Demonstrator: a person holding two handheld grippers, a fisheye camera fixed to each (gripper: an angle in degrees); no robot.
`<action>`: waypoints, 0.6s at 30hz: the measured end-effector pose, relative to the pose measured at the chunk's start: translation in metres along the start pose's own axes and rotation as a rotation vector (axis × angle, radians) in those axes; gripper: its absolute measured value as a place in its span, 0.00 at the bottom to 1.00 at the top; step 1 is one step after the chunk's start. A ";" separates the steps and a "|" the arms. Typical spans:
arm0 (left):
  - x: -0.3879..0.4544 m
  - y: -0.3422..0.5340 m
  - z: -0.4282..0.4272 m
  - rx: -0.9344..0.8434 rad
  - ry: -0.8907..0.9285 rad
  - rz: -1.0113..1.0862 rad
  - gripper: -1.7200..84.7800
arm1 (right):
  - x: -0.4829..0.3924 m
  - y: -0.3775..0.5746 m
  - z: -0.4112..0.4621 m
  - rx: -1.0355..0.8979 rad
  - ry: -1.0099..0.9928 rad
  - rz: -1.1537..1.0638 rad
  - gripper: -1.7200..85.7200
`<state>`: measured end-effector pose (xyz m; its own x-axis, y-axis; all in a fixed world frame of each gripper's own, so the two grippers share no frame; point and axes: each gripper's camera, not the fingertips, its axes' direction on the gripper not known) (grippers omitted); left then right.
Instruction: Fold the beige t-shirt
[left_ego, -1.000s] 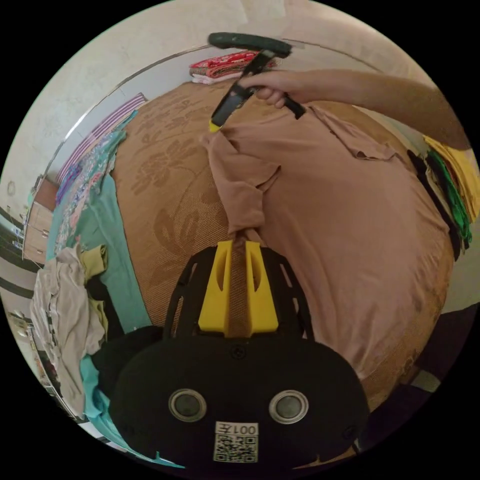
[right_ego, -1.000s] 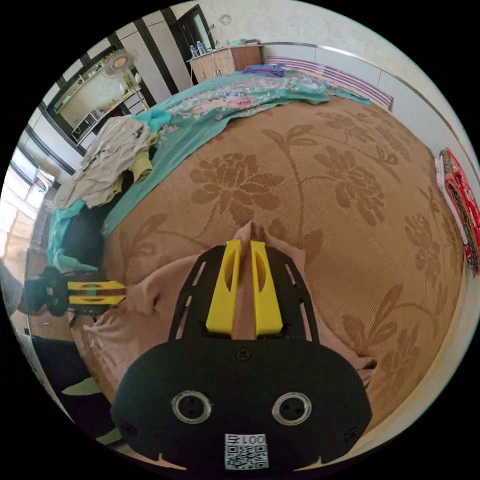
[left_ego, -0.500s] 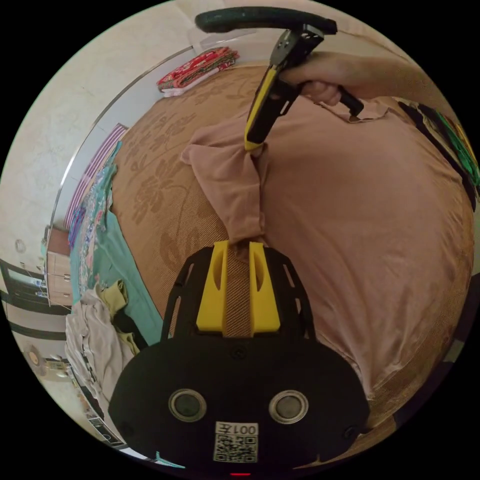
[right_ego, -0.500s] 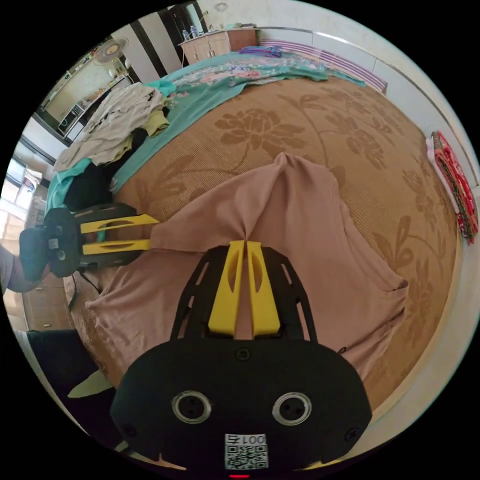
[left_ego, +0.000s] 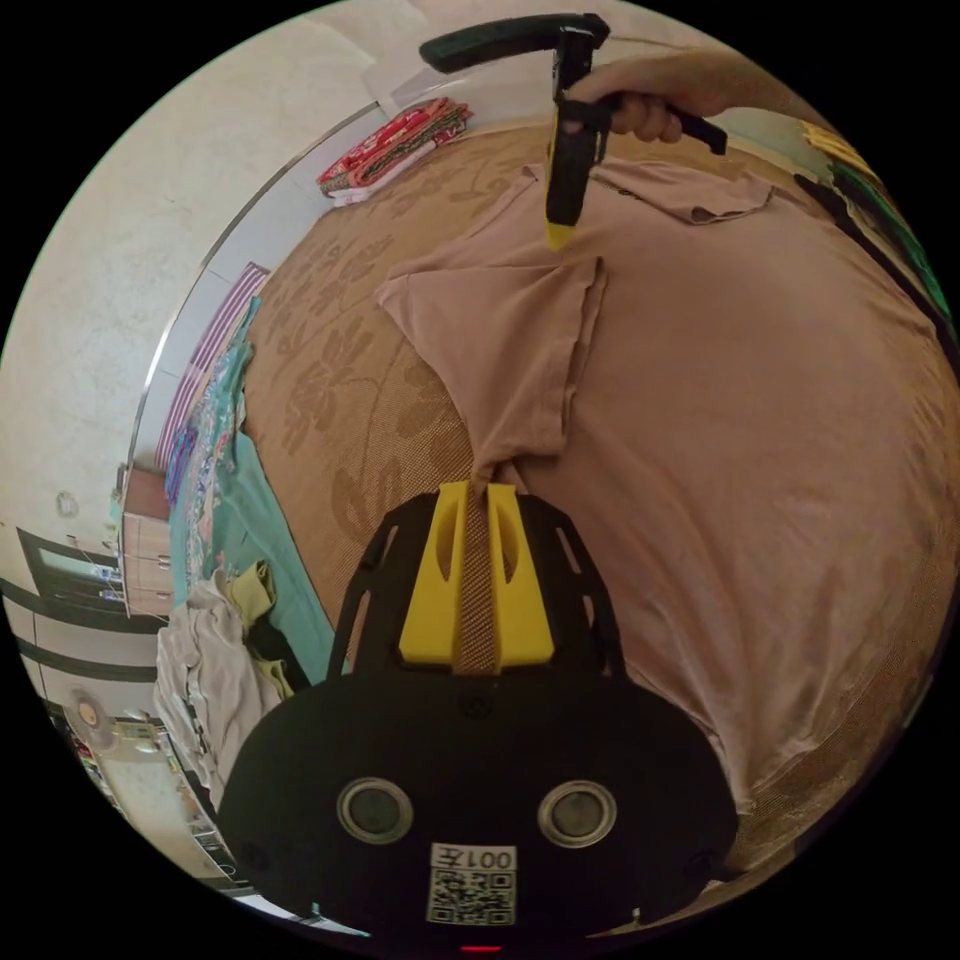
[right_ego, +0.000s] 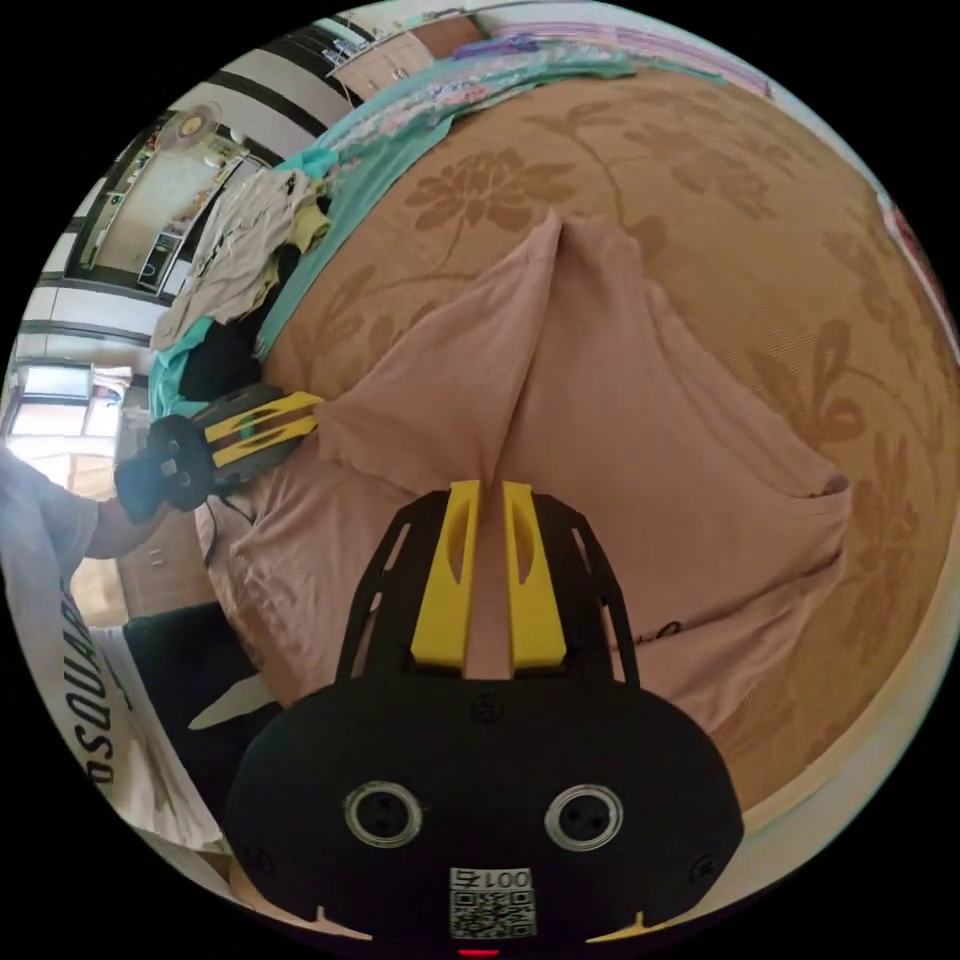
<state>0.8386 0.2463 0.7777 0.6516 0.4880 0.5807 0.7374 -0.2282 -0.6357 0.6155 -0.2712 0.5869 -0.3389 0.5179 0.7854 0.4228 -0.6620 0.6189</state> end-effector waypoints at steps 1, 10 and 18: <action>0.000 0.000 0.001 -0.002 0.003 -0.004 0.02 | -0.003 0.002 -0.009 0.062 0.031 0.002 0.07; -0.005 0.010 0.010 -0.009 0.027 -0.010 0.01 | -0.009 -0.041 0.025 0.207 0.121 -0.064 0.12; -0.030 0.036 0.025 -0.032 0.067 -0.211 0.01 | -0.034 -0.021 0.057 0.251 0.236 -0.052 0.04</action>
<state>0.8406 0.2445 0.7247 0.4920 0.4709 0.7323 0.8632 -0.1542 -0.4808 0.6661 -0.2439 0.5472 -0.5381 0.3884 0.7481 0.5834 -0.4689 0.6631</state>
